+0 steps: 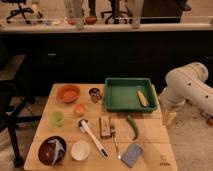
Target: Place brush in tray
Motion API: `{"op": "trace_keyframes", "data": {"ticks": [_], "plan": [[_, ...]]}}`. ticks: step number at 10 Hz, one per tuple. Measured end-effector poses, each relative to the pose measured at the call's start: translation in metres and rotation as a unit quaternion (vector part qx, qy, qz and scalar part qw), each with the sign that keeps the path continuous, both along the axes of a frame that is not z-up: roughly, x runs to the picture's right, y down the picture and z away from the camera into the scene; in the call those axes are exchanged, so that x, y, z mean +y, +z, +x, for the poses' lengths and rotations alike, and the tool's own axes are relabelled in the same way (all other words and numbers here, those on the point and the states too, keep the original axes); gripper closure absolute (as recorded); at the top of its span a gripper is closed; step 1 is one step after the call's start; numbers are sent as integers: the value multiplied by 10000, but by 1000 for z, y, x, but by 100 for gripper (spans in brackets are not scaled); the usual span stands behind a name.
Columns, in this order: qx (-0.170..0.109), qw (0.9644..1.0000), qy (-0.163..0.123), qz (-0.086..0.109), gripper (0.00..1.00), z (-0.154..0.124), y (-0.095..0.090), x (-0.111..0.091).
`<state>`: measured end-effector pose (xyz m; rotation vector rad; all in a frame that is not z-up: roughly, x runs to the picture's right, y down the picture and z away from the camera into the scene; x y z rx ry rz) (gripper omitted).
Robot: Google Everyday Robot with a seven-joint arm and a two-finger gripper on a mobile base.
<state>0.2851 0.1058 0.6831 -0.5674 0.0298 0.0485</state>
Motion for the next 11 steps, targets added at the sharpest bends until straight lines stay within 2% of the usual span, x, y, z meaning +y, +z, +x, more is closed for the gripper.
{"op": "trace_keyframes", "data": {"ticks": [2, 4, 6, 8, 11], "plan": [[-200, 9998, 62, -10, 20, -16, -3, -3], [-456, 9988, 186, -18, 20, -51, -5, -9], [-737, 9963, 434, -18, 20, -93, -10, -19], [-878, 9935, 728, -26, 20, -121, -15, -27], [-1081, 9906, 832, -119, 20, -171, -12, -34]]}}
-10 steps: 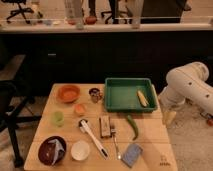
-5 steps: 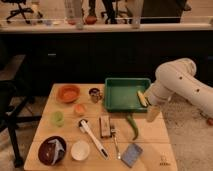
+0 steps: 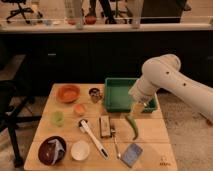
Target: Place brush in tray
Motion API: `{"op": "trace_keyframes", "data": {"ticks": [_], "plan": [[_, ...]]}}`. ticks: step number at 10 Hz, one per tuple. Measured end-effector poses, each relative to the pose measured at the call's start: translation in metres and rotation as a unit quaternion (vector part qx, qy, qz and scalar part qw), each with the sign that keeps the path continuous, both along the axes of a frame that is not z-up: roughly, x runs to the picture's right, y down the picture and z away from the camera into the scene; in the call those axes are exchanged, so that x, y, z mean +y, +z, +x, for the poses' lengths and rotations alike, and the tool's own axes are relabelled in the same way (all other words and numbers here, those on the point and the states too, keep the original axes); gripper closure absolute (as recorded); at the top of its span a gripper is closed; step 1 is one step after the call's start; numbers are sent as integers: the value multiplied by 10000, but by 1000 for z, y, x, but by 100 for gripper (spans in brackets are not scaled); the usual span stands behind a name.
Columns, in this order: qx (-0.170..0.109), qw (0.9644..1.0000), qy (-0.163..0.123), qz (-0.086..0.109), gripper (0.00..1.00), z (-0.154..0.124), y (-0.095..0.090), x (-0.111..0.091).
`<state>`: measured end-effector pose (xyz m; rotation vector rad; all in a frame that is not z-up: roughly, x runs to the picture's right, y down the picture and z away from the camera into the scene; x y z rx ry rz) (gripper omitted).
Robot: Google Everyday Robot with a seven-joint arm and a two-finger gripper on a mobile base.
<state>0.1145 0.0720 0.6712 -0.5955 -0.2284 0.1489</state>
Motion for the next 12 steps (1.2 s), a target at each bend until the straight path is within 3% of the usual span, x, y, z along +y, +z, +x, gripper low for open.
{"op": "trace_keyframes", "data": {"ticks": [2, 5, 12], "plan": [[-83, 9999, 81, -98, 20, -35, 7, -6], [92, 9980, 469, -407, 20, -78, 23, -13], [165, 9972, 596, -430, 20, -83, 26, -13]]}}
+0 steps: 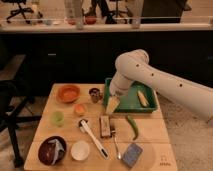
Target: Place brush in tray
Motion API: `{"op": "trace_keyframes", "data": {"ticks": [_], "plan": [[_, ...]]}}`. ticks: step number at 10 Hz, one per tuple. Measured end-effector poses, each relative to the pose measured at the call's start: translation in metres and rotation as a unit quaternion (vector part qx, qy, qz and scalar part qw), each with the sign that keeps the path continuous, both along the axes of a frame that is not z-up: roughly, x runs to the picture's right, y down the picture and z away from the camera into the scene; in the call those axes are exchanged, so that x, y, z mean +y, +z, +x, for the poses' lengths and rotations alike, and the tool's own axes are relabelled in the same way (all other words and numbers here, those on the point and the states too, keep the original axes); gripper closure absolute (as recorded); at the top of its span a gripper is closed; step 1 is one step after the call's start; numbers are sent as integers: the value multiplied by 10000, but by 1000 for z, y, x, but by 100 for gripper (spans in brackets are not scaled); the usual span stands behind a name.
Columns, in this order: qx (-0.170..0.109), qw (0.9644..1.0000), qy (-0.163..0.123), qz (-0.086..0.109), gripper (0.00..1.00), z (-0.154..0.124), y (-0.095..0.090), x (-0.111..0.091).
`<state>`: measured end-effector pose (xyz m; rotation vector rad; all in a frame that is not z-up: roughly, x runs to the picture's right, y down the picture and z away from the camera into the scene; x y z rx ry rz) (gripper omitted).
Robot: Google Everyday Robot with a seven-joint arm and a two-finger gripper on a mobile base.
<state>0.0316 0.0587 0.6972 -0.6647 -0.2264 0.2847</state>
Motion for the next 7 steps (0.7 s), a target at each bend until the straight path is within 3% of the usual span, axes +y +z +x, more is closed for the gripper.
{"op": "trace_keyframes", "data": {"ticks": [2, 5, 7], "plan": [[167, 9994, 303, -7, 20, -8, 2, 3], [337, 9966, 745, -85, 20, -59, 9, 13], [422, 9951, 883, -124, 20, -90, 12, 21]]}}
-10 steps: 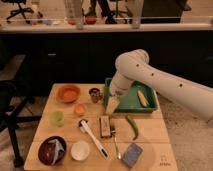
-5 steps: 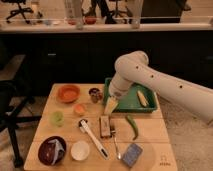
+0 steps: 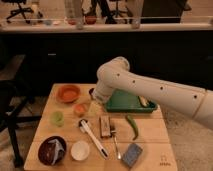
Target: Place brush in tray
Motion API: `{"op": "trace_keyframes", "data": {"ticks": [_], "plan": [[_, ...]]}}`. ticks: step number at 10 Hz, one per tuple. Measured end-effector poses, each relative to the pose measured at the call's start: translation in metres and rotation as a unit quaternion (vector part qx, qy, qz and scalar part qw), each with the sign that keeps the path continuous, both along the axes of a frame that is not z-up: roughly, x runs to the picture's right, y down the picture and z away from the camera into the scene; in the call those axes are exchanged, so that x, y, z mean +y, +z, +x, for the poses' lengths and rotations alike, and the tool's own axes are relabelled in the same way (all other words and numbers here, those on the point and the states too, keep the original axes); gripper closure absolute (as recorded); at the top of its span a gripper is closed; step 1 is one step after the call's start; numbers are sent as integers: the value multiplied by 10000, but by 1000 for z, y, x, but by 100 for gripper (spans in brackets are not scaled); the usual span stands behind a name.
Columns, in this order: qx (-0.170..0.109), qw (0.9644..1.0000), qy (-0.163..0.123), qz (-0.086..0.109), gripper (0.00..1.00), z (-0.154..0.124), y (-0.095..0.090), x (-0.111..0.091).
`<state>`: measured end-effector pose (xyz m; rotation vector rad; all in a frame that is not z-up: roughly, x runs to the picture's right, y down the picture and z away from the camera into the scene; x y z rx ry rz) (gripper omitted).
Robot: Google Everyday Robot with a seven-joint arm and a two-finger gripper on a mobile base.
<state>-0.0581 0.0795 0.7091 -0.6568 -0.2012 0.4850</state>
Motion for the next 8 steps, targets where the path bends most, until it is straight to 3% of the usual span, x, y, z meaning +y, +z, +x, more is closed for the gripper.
{"op": "trace_keyframes", "data": {"ticks": [4, 8], "plan": [[374, 9984, 395, -150, 20, -22, 5, 23], [580, 9957, 553, -470, 20, -38, 20, 58]]}}
